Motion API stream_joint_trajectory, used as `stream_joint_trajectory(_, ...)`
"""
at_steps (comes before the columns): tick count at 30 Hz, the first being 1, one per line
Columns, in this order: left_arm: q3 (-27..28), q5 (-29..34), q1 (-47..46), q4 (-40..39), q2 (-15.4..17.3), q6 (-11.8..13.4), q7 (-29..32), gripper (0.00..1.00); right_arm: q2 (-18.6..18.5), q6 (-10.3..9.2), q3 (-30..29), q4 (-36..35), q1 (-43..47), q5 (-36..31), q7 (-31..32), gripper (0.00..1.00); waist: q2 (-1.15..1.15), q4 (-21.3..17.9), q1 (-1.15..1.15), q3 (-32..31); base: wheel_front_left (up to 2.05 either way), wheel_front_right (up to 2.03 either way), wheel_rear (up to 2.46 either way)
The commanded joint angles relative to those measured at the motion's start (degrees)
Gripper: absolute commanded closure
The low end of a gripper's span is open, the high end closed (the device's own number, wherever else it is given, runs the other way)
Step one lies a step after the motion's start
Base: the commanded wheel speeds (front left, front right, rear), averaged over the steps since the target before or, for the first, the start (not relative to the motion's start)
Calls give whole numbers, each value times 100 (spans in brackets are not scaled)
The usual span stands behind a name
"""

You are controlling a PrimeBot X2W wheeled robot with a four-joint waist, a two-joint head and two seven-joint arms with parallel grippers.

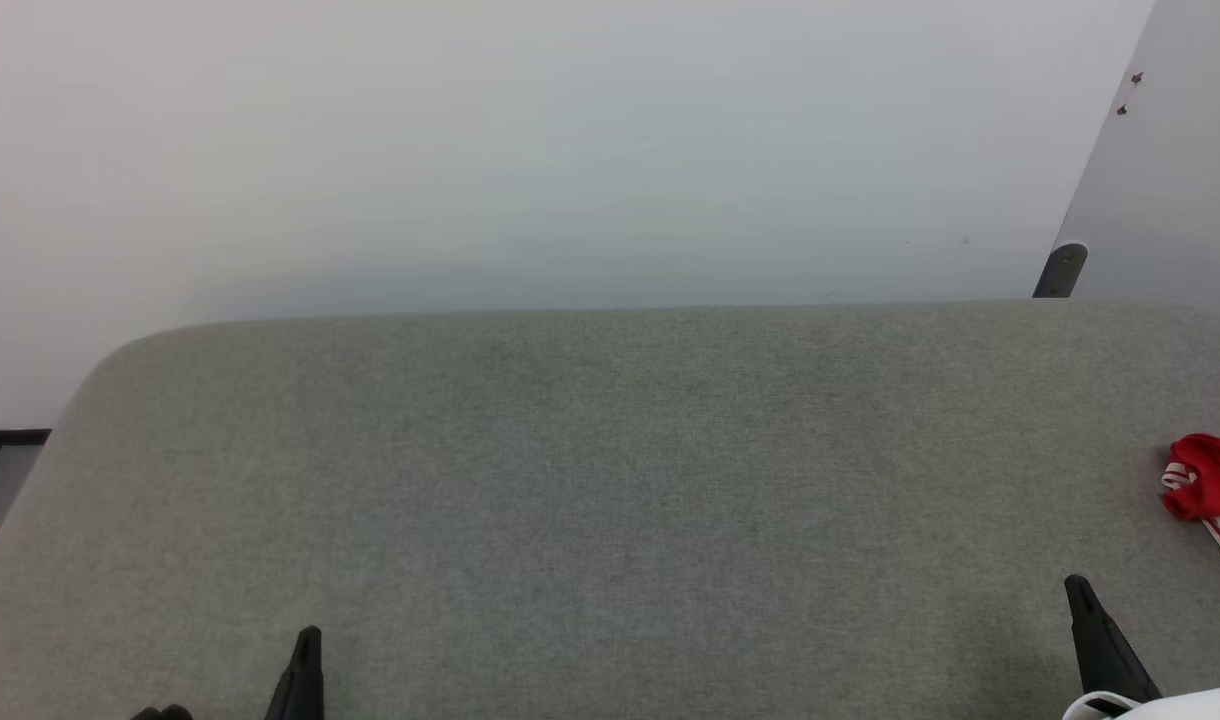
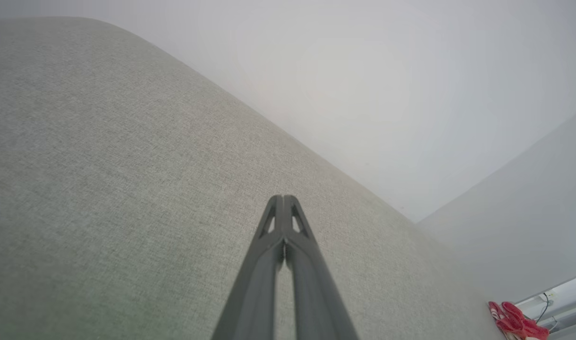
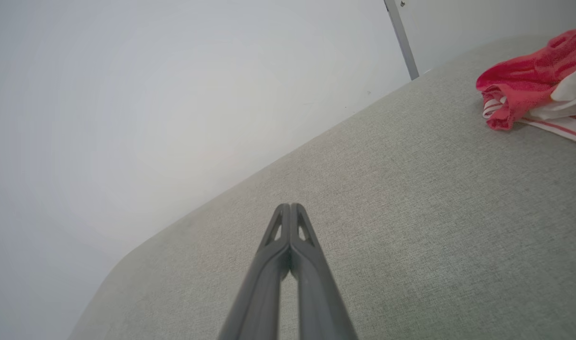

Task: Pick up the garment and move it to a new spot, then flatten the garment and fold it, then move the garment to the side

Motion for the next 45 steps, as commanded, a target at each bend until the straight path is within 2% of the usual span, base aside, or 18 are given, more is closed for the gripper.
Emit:
stream_joint_trajectory(1, 46, -218, -171, -60, 10, -4, 51, 100, -1, -1, -49, -40, -179, 240, 29, 100, 0, -1, 0, 9, 0, 0, 0)
stream_joint_trajectory(21, 141, -1585, -513, 24, -100, -8, 463, 100, 103, -2, -112, 177, -462, 1646, 238, 100, 0, -16, 0, 104, 0, 0, 0)
stream_joint_trajectory(45, 232, -2863, -829, 103, -202, -11, 843, 100, 208, -2, -178, 381, -736, 2967, 435, 100, 0, -33, 0, 214, 0, 0, 0)
